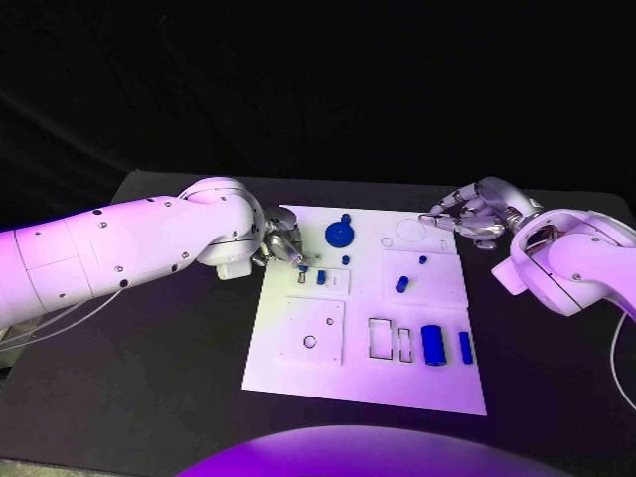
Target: Assemble the parts on the task board
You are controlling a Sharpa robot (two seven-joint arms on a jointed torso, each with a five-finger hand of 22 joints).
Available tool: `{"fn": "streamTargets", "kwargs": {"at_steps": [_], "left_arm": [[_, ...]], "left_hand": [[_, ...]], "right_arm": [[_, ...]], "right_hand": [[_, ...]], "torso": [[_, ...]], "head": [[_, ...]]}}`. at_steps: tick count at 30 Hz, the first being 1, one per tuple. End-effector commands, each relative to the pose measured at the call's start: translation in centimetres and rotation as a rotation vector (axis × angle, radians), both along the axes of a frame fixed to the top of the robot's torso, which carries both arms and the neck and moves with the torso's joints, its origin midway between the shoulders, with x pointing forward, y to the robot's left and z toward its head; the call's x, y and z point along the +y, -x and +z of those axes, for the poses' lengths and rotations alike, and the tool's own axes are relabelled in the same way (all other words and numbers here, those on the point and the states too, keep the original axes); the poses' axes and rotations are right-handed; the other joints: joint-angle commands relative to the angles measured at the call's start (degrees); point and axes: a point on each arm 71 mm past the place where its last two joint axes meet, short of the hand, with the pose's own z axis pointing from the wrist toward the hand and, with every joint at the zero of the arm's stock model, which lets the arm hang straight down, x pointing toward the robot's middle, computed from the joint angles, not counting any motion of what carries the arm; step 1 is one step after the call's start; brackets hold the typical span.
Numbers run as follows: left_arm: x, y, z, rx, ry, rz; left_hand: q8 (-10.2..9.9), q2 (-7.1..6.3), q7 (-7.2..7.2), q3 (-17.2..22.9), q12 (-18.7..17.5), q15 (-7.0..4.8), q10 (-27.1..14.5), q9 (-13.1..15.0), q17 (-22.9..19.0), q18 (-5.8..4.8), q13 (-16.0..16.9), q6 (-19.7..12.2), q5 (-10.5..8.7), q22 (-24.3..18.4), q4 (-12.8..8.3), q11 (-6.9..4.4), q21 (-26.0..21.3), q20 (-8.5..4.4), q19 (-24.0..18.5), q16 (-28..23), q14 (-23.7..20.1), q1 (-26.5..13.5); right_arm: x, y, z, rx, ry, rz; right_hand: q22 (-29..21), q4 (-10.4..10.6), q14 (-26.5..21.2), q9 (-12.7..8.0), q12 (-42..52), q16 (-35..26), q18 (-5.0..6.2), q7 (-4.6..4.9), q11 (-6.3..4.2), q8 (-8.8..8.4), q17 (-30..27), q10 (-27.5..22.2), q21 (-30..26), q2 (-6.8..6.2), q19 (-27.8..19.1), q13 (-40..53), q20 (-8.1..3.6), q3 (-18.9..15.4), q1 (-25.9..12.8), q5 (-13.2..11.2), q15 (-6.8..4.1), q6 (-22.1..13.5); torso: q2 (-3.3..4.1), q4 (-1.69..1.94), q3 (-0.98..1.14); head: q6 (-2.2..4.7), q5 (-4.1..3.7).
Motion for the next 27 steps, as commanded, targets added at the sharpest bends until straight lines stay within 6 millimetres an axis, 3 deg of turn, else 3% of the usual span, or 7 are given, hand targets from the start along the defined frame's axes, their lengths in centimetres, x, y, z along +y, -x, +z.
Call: {"fn": "streamTargets", "kwargs": {"at_steps": [1, 9, 11, 12, 14, 19, 27], "left_arm": [[-0.4, 0.2, 0.0, -0.038, -0.011, -0.022], [-0.7, 0.7, -0.2, -0.036, -0.028, -0.045], [-0.7, 0.7, -0.2, -0.035, -0.031, -0.047], [-0.7, 0.7, -0.2, -0.035, -0.034, -0.049], [-0.6, 0.8, -0.3, -0.033, -0.042, -0.053], [-0.5, 1.0, -0.4, -0.027, -0.055, -0.061], [-0.5, 1.2, -0.5, -0.046, -0.07, -0.069]], "left_hand": [[0.4, -0.76, -0.65, 8.9, 0.3, -0.4, 0.4, 0.2, 10.7, -0.38, 0.1, 0.7, 0.18, 0.1, -8.1, -0.07, 0.4, 0.04, 0.5, 0.2, 4.8, -0.3], [0.7, -1.5, -0.73, 10.9, 0.5, -0.5, 0.8, 0.4, 10.7, -0.47, 0.4, 0.9, 0.32, 0.6, -9.0, -0.17, 0.6, -0.07, 0.8, 0.2, 4.9, -1.2], [0.8, -1.66, -0.75, 11.3, 0.5, -0.51, 0.9, 0.4, 10.7, -0.47, 0.4, 0.9, 0.34, 0.6, -9.1, -0.19, 0.6, -0.08, 0.8, 0.3, 4.9, -1.4], [0.8, -1.7, -0.75, 11.4, 0.5, -0.52, 0.9, 0.4, 10.7, -0.47, 0.4, 0.9, 0.36, 0.6, -9.1, -0.19, 0.7, -0.09, 0.8, 0.3, 4.9, -1.4], [0.9, -1.99, -0.79, 12.0, 0.6, -0.55, 1.1, 0.5, 10.8, -0.5, 0.6, 1.0, 0.42, 0.7, -9.4, -0.24, 0.7, -0.12, 0.9, 0.3, 4.9, -1.7], [1.0, -2.31, -0.82, 12.7, 0.6, -0.59, 1.2, 0.5, 10.8, -0.51, 0.6, 1.1, 0.41, 0.8, -9.8, -0.28, 0.8, -0.16, 0.9, 0.3, 4.9, -2.0], [1.1, -2.45, -0.84, 13.0, 0.7, -0.6, 1.3, 0.6, 10.8, -0.55, 0.7, 1.1, 0.4, 1.0, -9.9, -0.29, 0.9, -0.17, 1.0, 0.3, 4.9, -2.2]], "right_arm": [[0.2, 0.0, 0.1, -0.02, 0.005, 0.019], [0.2, 0.0, 0.2, -0.035, -0.004, 0.02], [0.2, -0.1, 0.2, -0.039, -0.01, 0.02], [0.2, -0.1, 0.2, -0.043, -0.016, 0.019], [0.1, -0.1, 0.3, -0.054, -0.031, 0.015], [0.0, -0.3, 0.5, -0.077, -0.051, 0.004], [0.0, -0.4, 0.5, -0.082, -0.077, 0.004]], "right_hand": [[-0.8, -0.1, 4.6, 0.1, -0.9, -0.5, 0.63, 0.03, -0.05, 0.43, 8.9, 0.0, -1.0, 0.42, -0.7, 7.6, -0.02, -0.5, -0.3, -0.1, 0.09, -0.6], [-3.3, -0.1, 3.9, 0.2, -3.6, -1.6, 1.21, -0.02, -0.13, 0.83, 6.4, -1.8, -4.0, 0.79, -2.1, 5.2, -0.07, -1.3, 0.2, -0.1, 0.01, -0.9], [-8.4, 0.0, 2.7, 0.2, -8.2, -3.8, 2.36, -0.07, -0.18, 1.19, 1.8, -4.8, -10.2, 1.09, -5.0, 1.1, -0.15, -2.2, 0.5, -0.1, -0.05, -1.4], [-16.6, 0.0, 0.6, 0.3, -14.9, -7.9, 3.85, 0.12, -0.35, 1.56, -5.0, -9.0, -20.1, 1.38, -9.3, -4.8, -0.04, -3.1, 1.0, 0.0, -0.25, -1.9], [-22.3, 0.1, -1.6, 0.5, -22.6, -13.6, 4.87, -0.1, -0.15, 2.05, -13.1, -13.5, -27.3, 1.71, -11.5, -11.9, -0.22, -3.9, 1.6, -0.1, -0.1, -2.4], [-28.5, -0.1, -9.5, 0.9, -39.8, -37.0, 4.77, 0.72, 0.69, 3.48, -38.5, -22.8, -36.2, 2.16, -13.5, -28.4, 0.51, -5.4, 2.7, 0.0, 0.92, -4.1], [-37.3, 0.0, -10.3, 1.5, -45.5, -52.0, 4.72, 1.56, 1.63, 6.07, -40.7, -25.5, -46.3, 2.74, -13.2, -38.3, 2.04, -6.7, 3.4, 0.0, 1.93, -6.1]], "torso": [[0.04, 0.11, -0.04], [0.02, 0.06, 0.03], [0.02, 0.04, 0.01], [0.02, 0.03, 0.01], [0.01, 0.02, 0.0], [-0.04, 0.05, 0.02], [-0.01, 0.08, 0.01]], "head": [[-0.13, -0.03], [-0.31, 0.13], [-0.35, 0.18], [-0.37, 0.2], [-0.4, 0.23], [-0.43, 0.28], [-0.43, 0.45]]}}
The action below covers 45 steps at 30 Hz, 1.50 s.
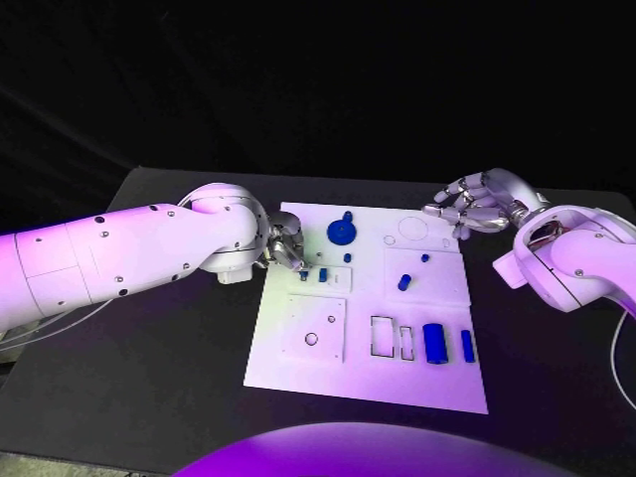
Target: Assemble the parts on the task board
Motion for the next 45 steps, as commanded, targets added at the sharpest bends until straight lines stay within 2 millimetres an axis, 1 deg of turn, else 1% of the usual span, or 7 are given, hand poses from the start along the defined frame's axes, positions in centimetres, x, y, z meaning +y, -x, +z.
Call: {"fn": "streamTargets", "kwargs": {"at_steps": [1, 5, 9, 12, 20, 25, 45], "left_arm": [[-0.1, 0.1, 0.0, -0.017, -0.024, -0.022], [-0.1, 0.2, -0.2, -0.029, -0.032, -0.025], [-0.1, 0.3, -0.5, -0.039, -0.037, -0.025], [-0.1, 0.3, -0.7, -0.044, -0.039, -0.026], [-0.1, 0.4, -0.9, -0.051, -0.049, -0.031], [-0.1, 0.5, -0.9, -0.048, -0.053, -0.037], [-0.4, 0.9, -1.2, -0.005, -0.052, -0.05]], "left_hand": [[0.2, -0.49, -0.56, 9.8, 0.5, -0.39, 0.5, 0.1, 10.8, -0.56, 0.2, 0.6, 0.1, 0.2, -9.5, 0.08, 0.3, -0.09, 0.6, 0.3, 4.7, -0.2], [0.2, -0.54, -0.57, 9.8, 0.5, -0.4, 0.5, 0.2, 10.8, -0.57, 0.2, 0.7, 0.1, 0.2, -9.5, 0.08, 0.3, -0.09, 0.6, 0.3, 4.7, -0.3], [0.3, -0.62, -0.59, 9.9, 0.6, -0.4, 0.6, 0.2, 10.9, -0.6, 0.4, 0.7, 0.1, 0.3, -9.6, 0.07, 0.3, -0.09, 0.7, 0.3, 4.7, -0.3], [0.3, -0.62, -0.59, 9.9, 0.6, -0.4, 0.6, 0.2, 10.9, -0.6, 0.4, 0.7, 0.1, 0.3, -9.6, 0.07, 0.3, -0.09, 0.7, 0.3, 4.7, -0.3], [0.4, -0.73, -0.62, 10.2, 0.7, -0.42, 0.8, 0.2, 10.9, -0.65, 0.6, 0.8, 0.09, 0.6, -9.6, 0.04, 0.5, -0.11, 0.8, 0.3, 4.7, -0.5], [0.4, -0.74, -0.63, 10.3, 0.7, -0.42, 0.9, 0.2, 10.9, -0.66, 0.6, 0.9, 0.09, 0.6, -9.6, 0.03, 0.5, -0.11, 0.8, 0.3, 4.7, -0.6], [0.6, -1.06, -0.74, 10.8, 1.0, -0.47, 1.3, 0.3, 10.9, -0.66, 1.1, 1.1, 0.19, 0.7, -9.8, -0.05, 0.5, -0.14, 0.9, 0.3, 4.7, -1.1]], "right_arm": [[0.1, 0.0, 0.2, -0.024, -0.032, 0.01], [0.2, -0.1, 0.2, -0.022, -0.042, 0.014], [0.1, -0.1, 0.1, -0.02, -0.048, 0.016], [0.2, -0.1, 0.1, -0.019, -0.051, 0.017], [0.2, -0.1, 0.1, -0.018, -0.053, 0.019], [0.2, -0.1, 0.1, -0.017, -0.052, 0.019], [0.2, -0.1, -0.2, -0.003, -0.053, 0.024]], "right_hand": [[-1.8, -0.1, -0.4, 0.1, -1.3, -3.3, 0.25, 0.09, 0.12, 0.65, -0.2, -0.8, -2.0, 0.26, 0.0, -2.4, 0.48, -0.6, 0.5, 0.0, 0.58, -0.5], [-4.5, -0.1, -1.0, 0.1, -4.1, -8.4, 0.24, 0.34, 0.49, 1.39, -0.5, -1.2, -4.9, 0.89, -0.3, -7.1, 1.15, -1.5, 1.0, 0.0, 1.07, -0.5], [-7.2, -0.1, -1.7, -0.3, -7.7, -13.9, 0.24, 0.7, 1.03, 1.81, -1.3, -1.0, -7.6, 1.45, -1.0, -13.0, 1.95, -2.7, 1.4, 0.0, 1.69, -0.5], [-7.9, -0.1, -1.6, -0.5, -8.3, -15.1, 0.27, 0.82, 1.09, 1.88, -1.4, -0.7, -8.1, 1.6, -0.8, -14.5, 2.05, -3.0, 1.5, 0.0, 1.74, -0.6], [-8.1, -0.1, -1.5, -0.6, -8.5, -15.4, 0.27, 0.85, 1.12, 1.9, -1.4, -0.6, -8.2, 1.61, -0.8, -14.9, 2.07, -3.1, 1.5, 0.0, 1.76, -0.6], [-8.2, -0.1, -1.4, -0.6, -8.6, -15.7, 0.27, 0.85, 1.13, 1.95, -1.4, -0.5, -8.4, 1.62, -0.7, -15.3, 2.09, -3.3, 1.4, 0.0, 1.78, -0.6], [-8.6, -0.1, -1.2, -0.6, -8.7, -16.3, 0.28, 0.79, 1.1, 2.27, -1.4, -0.4, -8.6, 1.7, -0.6, -16.1, 2.12, -3.6, 1.2, 0.0, 1.78, -0.2]], "torso": [[0.02, 0.0, -0.01], [0.03, 0.0, -0.07], [0.05, -0.02, -0.05], [0.09, -0.02, -0.01], [0.1, -0.08, 0.01], [0.08, 0.01, 0.06], [0.04, -0.04, 0.04]], "head": [[0.02, 0.07], [0.02, 0.09], [-0.04, 0.11], [0.01, 0.09], [-0.13, 0.05], [-0.23, 0.03], [-0.51, 0.04]]}}
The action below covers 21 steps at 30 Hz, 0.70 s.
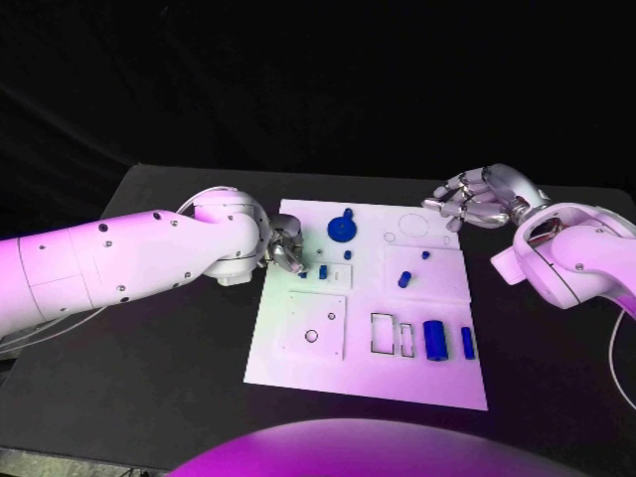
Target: Assemble the parts on the task board
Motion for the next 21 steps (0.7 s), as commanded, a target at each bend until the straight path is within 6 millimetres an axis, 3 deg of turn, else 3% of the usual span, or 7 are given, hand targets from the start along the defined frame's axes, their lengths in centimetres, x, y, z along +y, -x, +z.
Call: {"fn": "streamTargets", "kwargs": {"at_steps": [1, 21], "left_arm": [[-0.27, 0.39, -0.4, 0.039, -0.007, -0.02], [-0.33, 0.5, -0.49, 0.058, -0.007, -0.025]], "left_hand": [[0.4, -0.09, -0.65, 9.0, 0.3, -0.27, 0.5, 0.0, 10.9, -0.66, 0.1, 0.3, 0.33, 0.0, -8.6, -0.05, 0.3, 0.06, 0.3, 0.3, 4.9, -0.1], [0.8, -0.73, -0.94, 9.5, 0.7, -0.4, 1.2, 0.1, 10.9, -0.68, 0.9, 0.9, 0.35, 0.1, -8.7, -0.26, 0.4, -0.03, 0.3, 0.3, 5.0, -1.5]], "right_arm": [[0.13, 0.04, -0.05, 0.001, 0.0, 0.016], [0.09, 0.03, -0.1, 0.002, 0.0, 0.015]], "right_hand": [[0.0, 0.0, 0.3, -0.1, -0.3, -0.2, 0.28, 0.32, -0.12, 0.35, -0.1, 0.4, -0.2, 0.29, 0.2, 0.0, 0.29, -0.3, -0.2, 0.0, 0.25, 0.3], [-0.5, 0.0, 0.2, -0.1, -0.5, -1.0, 0.26, 0.32, -0.08, 0.6, -0.1, 0.3, -0.6, 0.36, 0.1, -0.8, 0.35, -0.6, -0.3, 0.0, 0.32, 0.4]], "torso": [[0.02, 0.02, -0.01], [-0.03, 0.02, -0.02]], "head": [[-0.04, -0.01], [-0.28, 0.03]]}}
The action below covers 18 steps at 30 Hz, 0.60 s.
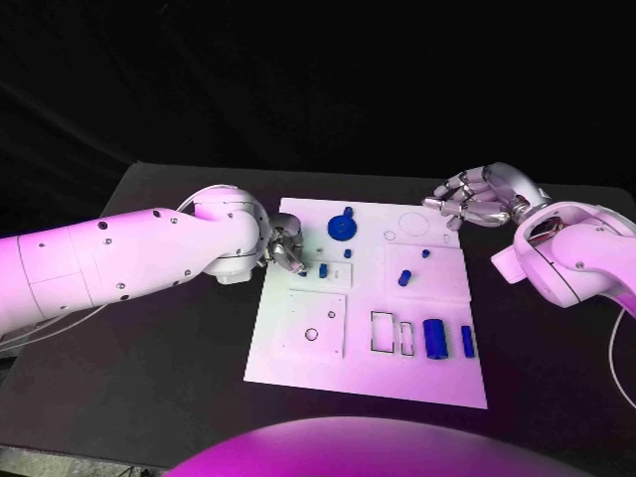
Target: Assemble the parts on the task board
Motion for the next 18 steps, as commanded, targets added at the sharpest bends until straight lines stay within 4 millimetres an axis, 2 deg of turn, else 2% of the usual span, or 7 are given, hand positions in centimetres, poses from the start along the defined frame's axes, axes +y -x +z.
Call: {"fn": "streamTargets", "kwargs": {"at_steps": [1, 9, 18], "left_arm": [[-0.3, 0.46, -0.47, 0.045, -0.004, -0.023], [-0.27, 0.45, -0.49, 0.048, -0.003, -0.021], [-0.18, 0.37, -0.5, 0.048, 0.003, -0.009]], "left_hand": [[0.4, 0.06, -0.74, 9.2, 0.4, -0.41, 0.4, 0.1, 11.0, -0.68, 0.1, 0.5, 0.11, 0.1, -9.0, 0.13, 0.2, -0.04, 0.3, 0.4, 5.0, -0.7], [0.4, -0.15, -0.86, 9.1, 0.4, -0.47, 0.6, 0.1, 10.9, -0.68, 0.1, 0.7, 0.0, 0.1, -8.7, 0.05, 0.2, -0.09, 0.3, 0.3, 5.0, -1.5], [0.4, -0.93, -1.32, 8.1, 0.2, -0.73, 0.7, 0.1, 11.0, -0.65, 0.0, 1.1, -0.38, -0.1, -7.4, -0.28, 0.1, -0.32, 0.3, 0.3, 5.0, -4.4]], "right_arm": [[0.14, 0.03, -0.03, -0.001, 0.001, 0.016], [0.12, 0.04, -0.05, 0.0, 0.001, 0.016], [0.12, 0.04, -0.05, 0.0, 0.001, 0.016]], "right_hand": [[-0.1, 0.0, 0.2, -0.1, -0.4, -0.3, 0.26, 0.1, -0.1, 0.37, -0.1, 0.3, -0.4, 0.36, 0.1, -0.1, 0.36, -0.3, -0.3, 0.0, 0.32, 0.2], [-0.2, 0.0, 0.2, -0.1, -0.4, -0.4, 0.26, 0.11, -0.08, 0.4, -0.1, 0.3, -0.4, 0.38, 0.1, -0.3, 0.37, -0.3, -0.3, 0.0, 0.33, 0.2], [-0.3, 0.0, 0.1, -0.1, -0.5, -0.7, 0.25, 0.14, -0.05, 0.44, -0.1, 0.2, -0.5, 0.43, 0.0, -0.5, 0.41, -0.4, -0.3, 0.0, 0.38, 0.2]], "torso": [[-0.03, -0.01, 0.01], [0.02, -0.04, 0.03], [-0.01, -0.02, 0.04]], "head": [[-0.04, 0.04], [-0.07, 0.03], [-0.07, -0.01]]}}
